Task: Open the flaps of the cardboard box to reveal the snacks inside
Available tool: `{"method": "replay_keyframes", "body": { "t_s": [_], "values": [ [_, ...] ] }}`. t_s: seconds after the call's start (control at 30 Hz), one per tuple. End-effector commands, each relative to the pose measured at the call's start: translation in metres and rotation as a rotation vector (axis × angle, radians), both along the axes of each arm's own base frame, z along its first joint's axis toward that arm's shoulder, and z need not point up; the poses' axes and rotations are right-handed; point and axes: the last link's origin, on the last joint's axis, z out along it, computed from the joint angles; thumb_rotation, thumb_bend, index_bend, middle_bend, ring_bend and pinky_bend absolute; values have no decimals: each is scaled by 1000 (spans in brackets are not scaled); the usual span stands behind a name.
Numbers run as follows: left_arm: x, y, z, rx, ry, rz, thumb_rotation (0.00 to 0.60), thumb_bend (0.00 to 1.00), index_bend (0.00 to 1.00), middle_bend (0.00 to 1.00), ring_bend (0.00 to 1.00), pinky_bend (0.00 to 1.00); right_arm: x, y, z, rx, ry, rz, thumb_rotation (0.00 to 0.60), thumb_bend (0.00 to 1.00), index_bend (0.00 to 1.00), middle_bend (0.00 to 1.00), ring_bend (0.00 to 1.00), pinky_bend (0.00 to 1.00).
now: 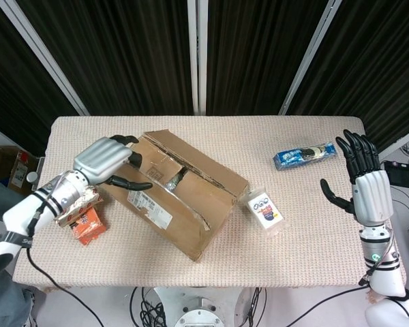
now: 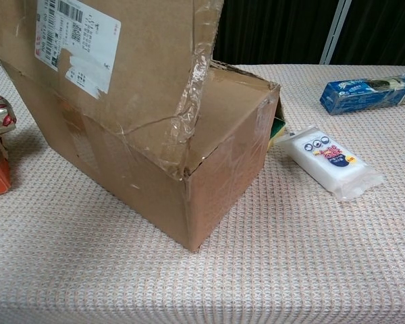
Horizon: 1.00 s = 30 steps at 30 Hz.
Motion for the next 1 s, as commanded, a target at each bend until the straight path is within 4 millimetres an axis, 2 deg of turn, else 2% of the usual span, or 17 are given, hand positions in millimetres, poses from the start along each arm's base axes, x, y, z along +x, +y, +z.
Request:
{"method": "replay_keyframes", "body": {
  "t_s": [0.03, 0.43, 0.67, 0.77, 0.87, 1.0],
  "values": [
    [-11, -10, 13, 28, -18, 18, 40, 0, 550, 545, 144, 199, 5, 0, -4, 8, 3, 12, 600, 249, 0, 0, 0, 0],
    [-61, -41, 43, 66, -33, 147, 40, 0, 552, 578, 162, 200, 17, 2, -12, 27, 19, 33, 600, 250, 0, 0, 0, 0],
    [-89, -48, 53, 74, -12, 249, 37, 0, 536, 619, 200, 201, 18, 4, -9, 20, 19, 37, 600, 248, 0, 0, 0, 0],
    [-93, -48, 54, 82, -30, 255, 16, 0, 528, 609, 201, 202, 18, 5, -8, 17, 21, 36, 600, 249, 0, 0, 0, 0],
    [-88, -43, 54, 105, -83, 220, 5, 0, 522, 559, 201, 203, 18, 7, -6, 11, 24, 38, 600, 249, 0, 0, 0, 0],
    [-83, -38, 45, 115, -123, 163, 1, 0, 424, 454, 193, 204, 17, 11, -3, 5, 24, 35, 600, 249, 0, 0, 0, 0]
  ]
}}
